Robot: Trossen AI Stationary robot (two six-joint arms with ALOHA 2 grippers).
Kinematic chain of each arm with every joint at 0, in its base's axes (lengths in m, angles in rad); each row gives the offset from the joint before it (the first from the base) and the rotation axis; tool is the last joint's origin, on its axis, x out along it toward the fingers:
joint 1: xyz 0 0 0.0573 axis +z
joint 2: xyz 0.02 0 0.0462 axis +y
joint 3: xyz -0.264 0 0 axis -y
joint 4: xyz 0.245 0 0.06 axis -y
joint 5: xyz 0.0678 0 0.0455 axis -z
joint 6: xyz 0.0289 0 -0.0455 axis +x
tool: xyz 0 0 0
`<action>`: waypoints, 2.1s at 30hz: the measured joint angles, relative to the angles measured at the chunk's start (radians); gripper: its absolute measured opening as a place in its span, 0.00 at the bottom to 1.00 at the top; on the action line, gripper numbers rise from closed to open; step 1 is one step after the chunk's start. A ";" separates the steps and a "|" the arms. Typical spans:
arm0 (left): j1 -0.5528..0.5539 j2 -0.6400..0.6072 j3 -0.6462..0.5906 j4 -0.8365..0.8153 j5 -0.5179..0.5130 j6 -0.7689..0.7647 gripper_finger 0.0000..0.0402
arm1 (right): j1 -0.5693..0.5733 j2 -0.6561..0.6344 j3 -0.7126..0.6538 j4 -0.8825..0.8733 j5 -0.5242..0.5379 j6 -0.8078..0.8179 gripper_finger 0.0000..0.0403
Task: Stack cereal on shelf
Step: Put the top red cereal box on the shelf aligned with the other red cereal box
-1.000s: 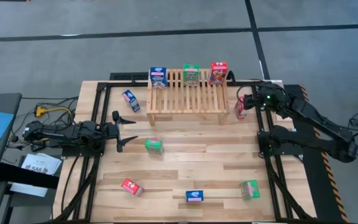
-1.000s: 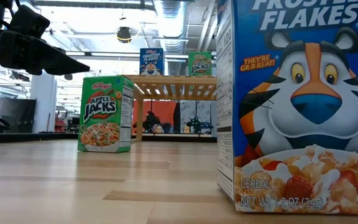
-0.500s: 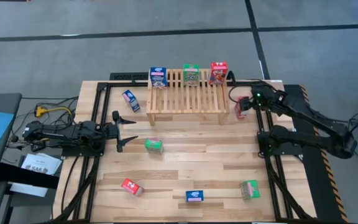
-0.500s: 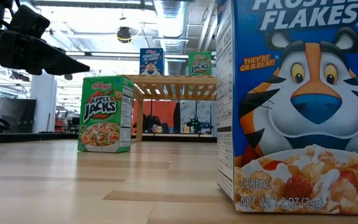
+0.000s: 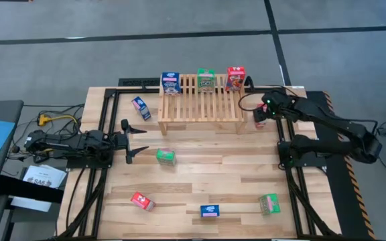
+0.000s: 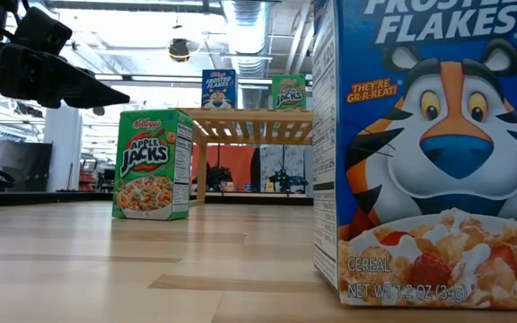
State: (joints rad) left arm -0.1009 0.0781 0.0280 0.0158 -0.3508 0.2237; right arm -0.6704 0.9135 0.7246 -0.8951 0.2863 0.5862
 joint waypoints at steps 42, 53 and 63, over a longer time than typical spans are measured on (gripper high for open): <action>0.000 0.000 0.000 0.000 0.000 0.000 0.76 | 0.023 0.118 0.082 -0.143 -0.005 -0.061 0.43; 0.000 0.000 0.000 0.000 0.000 0.000 0.76 | 0.116 0.118 0.326 -0.310 0.000 -0.067 0.42; 0.000 0.000 0.000 0.000 0.000 -0.001 0.76 | 0.132 0.120 0.548 -0.439 0.007 -0.170 0.42</action>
State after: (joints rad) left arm -0.1011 0.0784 0.0282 0.0158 -0.3508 0.2232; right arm -0.5388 1.0333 1.2725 -1.3340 0.2932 0.4161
